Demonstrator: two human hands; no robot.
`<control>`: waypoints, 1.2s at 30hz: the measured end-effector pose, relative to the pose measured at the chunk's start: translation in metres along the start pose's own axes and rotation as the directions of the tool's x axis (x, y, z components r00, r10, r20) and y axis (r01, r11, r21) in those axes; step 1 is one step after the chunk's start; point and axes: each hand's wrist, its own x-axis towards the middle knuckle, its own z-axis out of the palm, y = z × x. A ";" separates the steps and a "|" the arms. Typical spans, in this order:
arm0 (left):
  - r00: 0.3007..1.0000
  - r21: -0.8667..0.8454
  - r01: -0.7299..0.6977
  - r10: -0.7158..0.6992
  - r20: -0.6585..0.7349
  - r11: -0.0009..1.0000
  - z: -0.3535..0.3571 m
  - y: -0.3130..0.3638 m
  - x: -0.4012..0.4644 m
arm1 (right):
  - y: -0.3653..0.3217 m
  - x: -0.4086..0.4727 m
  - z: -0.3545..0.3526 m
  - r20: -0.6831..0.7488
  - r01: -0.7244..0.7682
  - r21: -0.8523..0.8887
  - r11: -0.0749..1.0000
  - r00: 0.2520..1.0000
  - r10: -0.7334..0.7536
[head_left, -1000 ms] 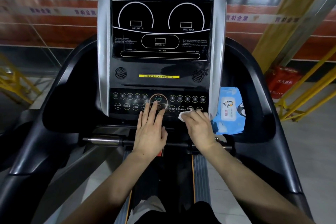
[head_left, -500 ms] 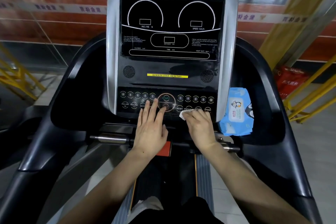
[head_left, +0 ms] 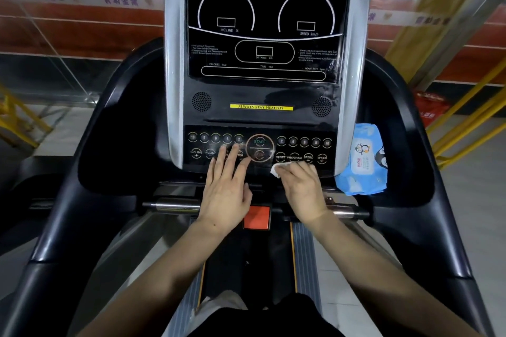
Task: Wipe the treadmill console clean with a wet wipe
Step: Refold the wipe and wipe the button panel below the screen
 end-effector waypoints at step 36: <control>0.998 0.016 -0.046 0.045 0.032 0.999 -0.029 -0.049 0.003 | -0.038 0.069 0.015 -0.044 -0.077 0.001 0.997 0.996 0.077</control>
